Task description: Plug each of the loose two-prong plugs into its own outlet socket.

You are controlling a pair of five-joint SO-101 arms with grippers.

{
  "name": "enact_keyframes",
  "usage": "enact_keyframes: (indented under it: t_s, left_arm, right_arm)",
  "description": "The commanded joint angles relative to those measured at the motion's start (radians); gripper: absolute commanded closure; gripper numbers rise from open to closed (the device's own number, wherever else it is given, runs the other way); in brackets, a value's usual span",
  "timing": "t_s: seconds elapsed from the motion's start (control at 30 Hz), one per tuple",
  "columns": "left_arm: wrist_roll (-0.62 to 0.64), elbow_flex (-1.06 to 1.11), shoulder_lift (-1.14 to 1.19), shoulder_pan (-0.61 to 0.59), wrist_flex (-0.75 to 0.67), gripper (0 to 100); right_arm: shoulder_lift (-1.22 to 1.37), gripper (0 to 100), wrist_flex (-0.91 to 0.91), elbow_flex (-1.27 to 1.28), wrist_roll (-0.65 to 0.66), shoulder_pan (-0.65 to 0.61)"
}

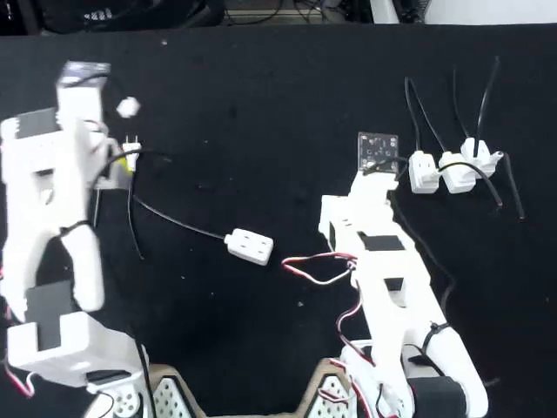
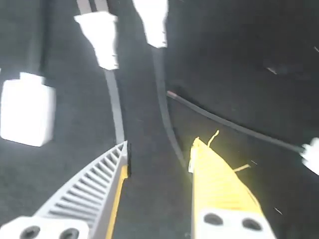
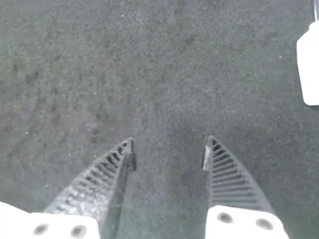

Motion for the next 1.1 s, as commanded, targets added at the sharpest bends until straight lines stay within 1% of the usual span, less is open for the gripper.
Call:
enact_keyframes:
  t_s: [0.0,0.1,0.2,0.37,0.6,0.93,1.07]
  left_arm:
    - [-0.046,-0.058,0.023,-0.102,-0.11,80]
    - [-0.049,-0.074,0.103,-0.11,-0.158,79]
    - [-0.043,-0.142,0.218,-0.093,-0.186,80]
    - [-0.041,-0.343,0.394,-0.054,-0.183,80]
    - [-0.043,-0.588,0.628,-0.062,-0.183,80]
    - [-0.043,-0.883,0.904,-0.068,-0.183,80]
    - [-0.043,-0.946,0.977,-0.085,-0.183,80]
  right_arm:
    - [-0.031,79.0,0.005,-0.056,-0.008,-0.014]
    - [-0.031,79.0,0.005,-0.056,-0.008,-0.014]
    - [-0.031,79.0,0.005,-0.056,-0.006,-0.014]
    - [-0.031,79.0,0.005,-0.056,-0.005,-0.014]
    - [-0.031,79.0,0.005,-0.056,-0.005,-0.014]
    - [-0.035,79.0,0.006,-0.056,-0.005,-0.014]
    - [-0.036,79.0,0.006,-0.056,-0.005,-0.014]
